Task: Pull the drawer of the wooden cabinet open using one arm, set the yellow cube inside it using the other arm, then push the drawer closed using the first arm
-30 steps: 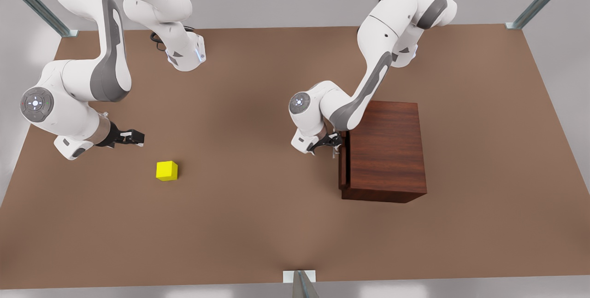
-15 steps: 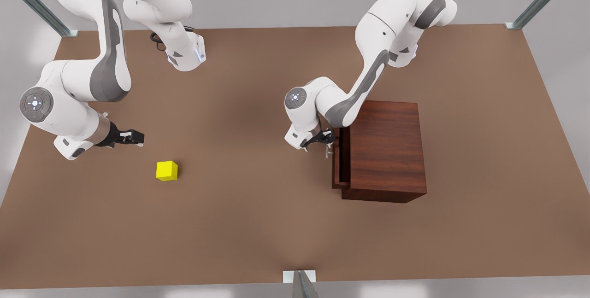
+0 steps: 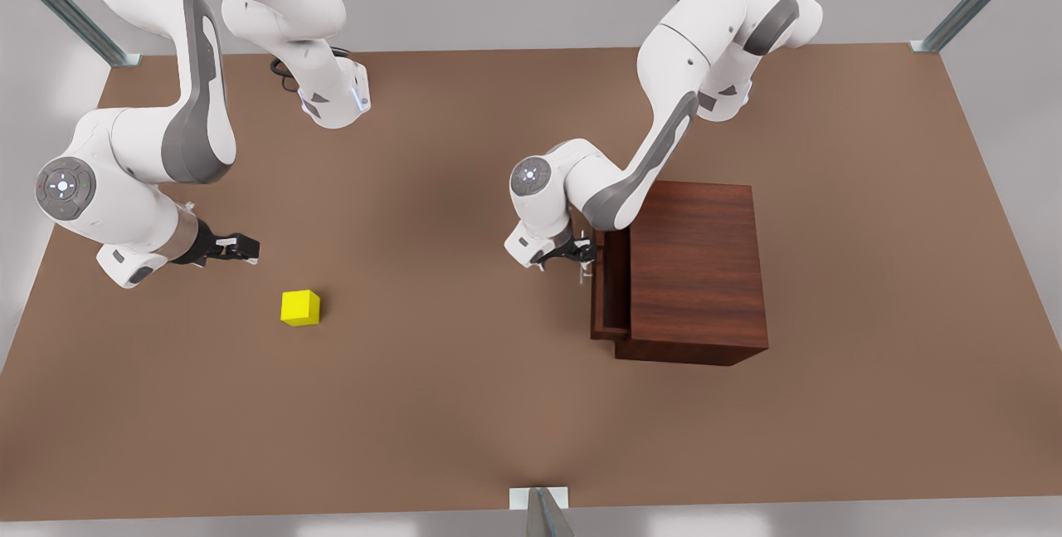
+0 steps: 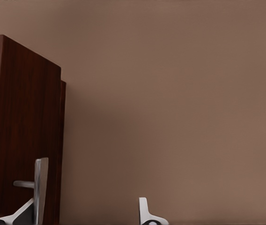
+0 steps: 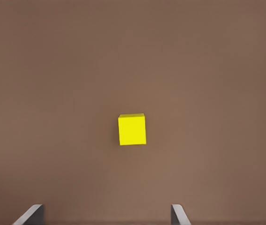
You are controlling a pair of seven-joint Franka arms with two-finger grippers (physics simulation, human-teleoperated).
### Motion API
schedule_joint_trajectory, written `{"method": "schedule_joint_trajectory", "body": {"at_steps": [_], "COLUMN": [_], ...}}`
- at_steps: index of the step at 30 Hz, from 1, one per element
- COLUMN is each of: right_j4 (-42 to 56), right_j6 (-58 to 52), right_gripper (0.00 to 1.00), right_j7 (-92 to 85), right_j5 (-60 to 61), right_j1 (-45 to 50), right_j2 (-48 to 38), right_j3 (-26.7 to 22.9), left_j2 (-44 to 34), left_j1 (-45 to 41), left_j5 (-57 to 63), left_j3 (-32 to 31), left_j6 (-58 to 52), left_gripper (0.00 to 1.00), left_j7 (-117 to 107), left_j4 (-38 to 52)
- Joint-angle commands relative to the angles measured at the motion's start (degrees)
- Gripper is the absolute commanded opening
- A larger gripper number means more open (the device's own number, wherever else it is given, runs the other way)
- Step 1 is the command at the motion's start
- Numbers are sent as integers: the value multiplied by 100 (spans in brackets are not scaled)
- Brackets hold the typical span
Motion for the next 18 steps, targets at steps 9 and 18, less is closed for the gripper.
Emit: {"method": "schedule_joint_trajectory", "body": {"at_steps": [9, 18], "right_j4": [1, 1], "right_j6": [-2, -2], "right_gripper": [100, 100], "right_j7": [-2, -2], "right_j5": [4, 4], "right_j1": [0, 0], "right_j2": [-6, -6], "right_j3": [-1, -1], "left_j2": [76, 129], "left_j1": [-37, -177], "left_j5": [-4, -48], "left_j3": [-9, 0], "left_j6": [22, 14], "left_gripper": [100, 100], "left_j7": [474, 342], "left_j4": [54, 203]}}
